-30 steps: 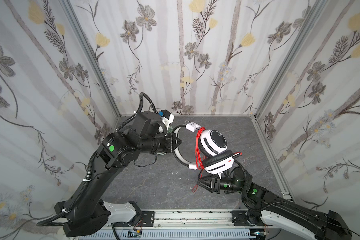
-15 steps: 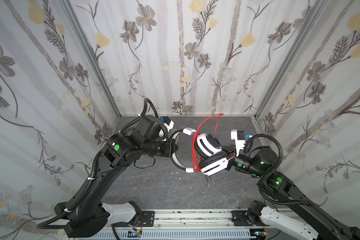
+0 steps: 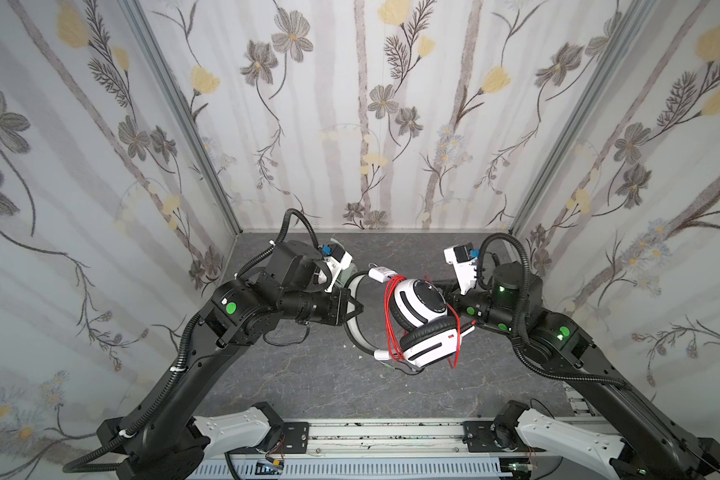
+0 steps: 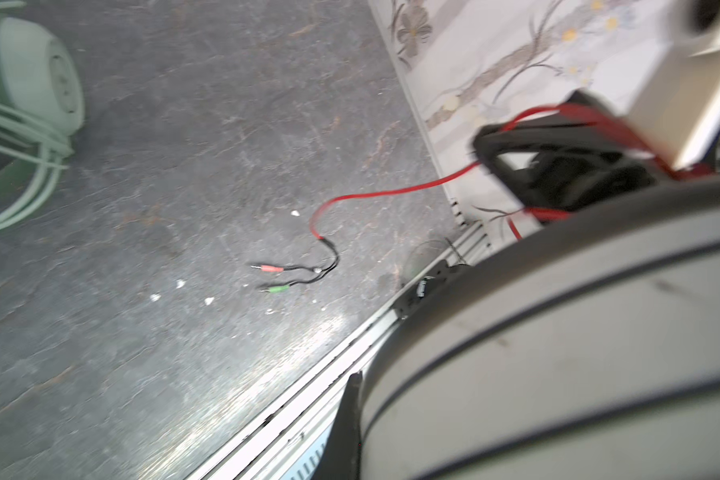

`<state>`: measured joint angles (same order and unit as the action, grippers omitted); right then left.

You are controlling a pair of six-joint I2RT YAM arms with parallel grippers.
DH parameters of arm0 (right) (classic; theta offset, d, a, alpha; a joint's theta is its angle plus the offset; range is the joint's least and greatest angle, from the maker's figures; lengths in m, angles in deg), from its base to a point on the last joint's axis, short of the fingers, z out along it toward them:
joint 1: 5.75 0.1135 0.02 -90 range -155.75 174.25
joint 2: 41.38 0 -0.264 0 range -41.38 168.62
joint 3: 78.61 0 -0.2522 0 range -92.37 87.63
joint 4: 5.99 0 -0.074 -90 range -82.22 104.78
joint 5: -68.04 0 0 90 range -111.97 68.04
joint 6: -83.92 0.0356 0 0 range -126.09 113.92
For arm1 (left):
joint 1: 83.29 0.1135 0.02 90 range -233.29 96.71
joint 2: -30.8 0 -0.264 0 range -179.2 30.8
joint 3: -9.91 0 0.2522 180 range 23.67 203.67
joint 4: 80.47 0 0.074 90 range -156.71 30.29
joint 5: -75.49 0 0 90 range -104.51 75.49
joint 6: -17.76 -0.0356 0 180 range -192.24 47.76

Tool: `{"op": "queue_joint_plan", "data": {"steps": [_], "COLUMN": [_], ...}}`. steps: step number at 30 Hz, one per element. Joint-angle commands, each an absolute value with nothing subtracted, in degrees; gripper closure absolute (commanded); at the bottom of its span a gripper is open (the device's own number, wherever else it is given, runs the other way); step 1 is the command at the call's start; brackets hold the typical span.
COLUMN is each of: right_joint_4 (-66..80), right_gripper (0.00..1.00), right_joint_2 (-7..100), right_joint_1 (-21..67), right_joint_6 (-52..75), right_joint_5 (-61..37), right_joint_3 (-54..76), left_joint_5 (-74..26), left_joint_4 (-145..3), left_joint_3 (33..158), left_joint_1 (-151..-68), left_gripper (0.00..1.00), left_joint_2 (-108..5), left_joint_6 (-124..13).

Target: Wrap the headphones

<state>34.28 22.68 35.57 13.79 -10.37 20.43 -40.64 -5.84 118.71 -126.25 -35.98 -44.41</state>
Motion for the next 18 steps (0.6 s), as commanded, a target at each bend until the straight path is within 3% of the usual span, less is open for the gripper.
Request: {"op": "queue_joint_plan", "data": {"steps": [1, 8, 18], "right_joint_4": [33.83, 30.0, 24.65], "right_gripper": [1.0, 1.0, 0.98], "right_joint_2": [23.95, 26.4, 20.66], "right_joint_1": [35.49, 35.43, 35.49], "right_joint_6": [13.78, 15.8, 21.41], "right_joint_5": [-10.6, -7.51, -3.64], "right_joint_3": [18.54, 19.07, 35.9], "left_joint_5": [-47.74, -44.3, -40.85], "left_joint_4": [-13.83, -10.98, -12.39], "left_joint_3": [120.66, 122.72, 126.48], "left_joint_1": [-126.13, -126.0, -124.74], "left_gripper": [1.0, 1.0, 1.0], "left_joint_2": [-35.06, -33.15, -35.34], "left_joint_6": [-41.5, -41.15, -42.97]}}
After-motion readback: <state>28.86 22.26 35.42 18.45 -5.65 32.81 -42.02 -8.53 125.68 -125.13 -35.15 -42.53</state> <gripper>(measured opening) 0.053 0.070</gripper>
